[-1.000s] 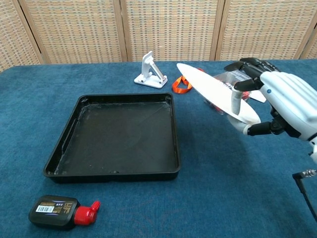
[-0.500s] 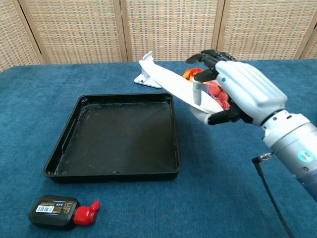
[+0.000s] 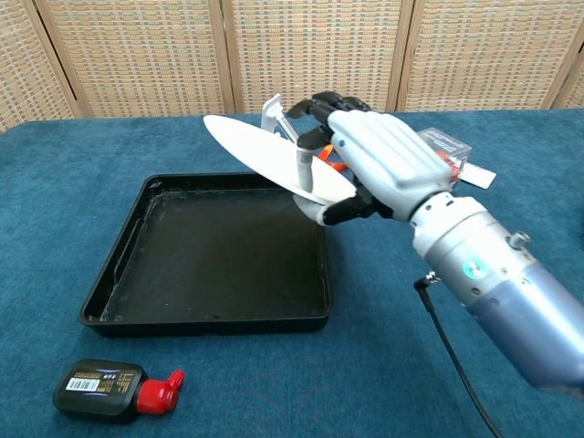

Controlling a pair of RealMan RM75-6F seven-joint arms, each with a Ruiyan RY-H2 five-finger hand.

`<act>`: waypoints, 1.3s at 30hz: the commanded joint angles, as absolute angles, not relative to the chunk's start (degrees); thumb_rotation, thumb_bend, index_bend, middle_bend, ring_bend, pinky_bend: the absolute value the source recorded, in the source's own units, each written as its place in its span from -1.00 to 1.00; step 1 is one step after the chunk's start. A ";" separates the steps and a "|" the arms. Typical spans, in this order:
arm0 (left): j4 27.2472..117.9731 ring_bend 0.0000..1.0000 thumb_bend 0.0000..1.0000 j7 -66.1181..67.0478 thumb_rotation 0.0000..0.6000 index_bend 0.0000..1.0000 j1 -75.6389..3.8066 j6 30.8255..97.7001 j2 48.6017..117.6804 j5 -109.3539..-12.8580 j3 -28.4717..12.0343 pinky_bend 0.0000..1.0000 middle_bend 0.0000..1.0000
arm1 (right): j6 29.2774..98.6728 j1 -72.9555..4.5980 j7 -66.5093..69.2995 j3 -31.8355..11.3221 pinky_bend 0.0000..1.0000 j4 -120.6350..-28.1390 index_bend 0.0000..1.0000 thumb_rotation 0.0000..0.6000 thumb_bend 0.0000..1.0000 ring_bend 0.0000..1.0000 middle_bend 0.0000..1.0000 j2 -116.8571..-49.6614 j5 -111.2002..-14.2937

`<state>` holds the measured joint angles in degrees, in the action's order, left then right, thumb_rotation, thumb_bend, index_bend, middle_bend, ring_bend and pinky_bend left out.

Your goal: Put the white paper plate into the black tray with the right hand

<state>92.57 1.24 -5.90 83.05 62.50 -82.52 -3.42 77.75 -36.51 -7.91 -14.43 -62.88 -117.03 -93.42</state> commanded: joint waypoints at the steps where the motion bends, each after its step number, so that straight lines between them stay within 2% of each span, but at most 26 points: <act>1: 92.27 -1.00 -0.90 0.67 1.00 -1.00 -5.95 82.83 62.42 -82.20 -3.55 -1.00 -1.00 | 76.52 -38.52 -7.50 -15.87 -0.78 -61.12 0.35 1.00 0.20 -1.00 -0.53 -119.04 -92.28; 39: 91.34 -1.00 -0.90 -2.38 1.00 -1.00 -6.30 80.87 61.63 -79.86 -4.24 -1.00 -1.00 | 73.76 -48.46 -4.86 -18.28 -0.78 -50.16 0.35 1.00 0.17 -1.00 -0.54 -129.73 -88.78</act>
<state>91.35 -2.37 -6.29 80.87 61.62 -79.86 -4.24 73.84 -48.27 -4.94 -18.14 -50.39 -129.51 -88.92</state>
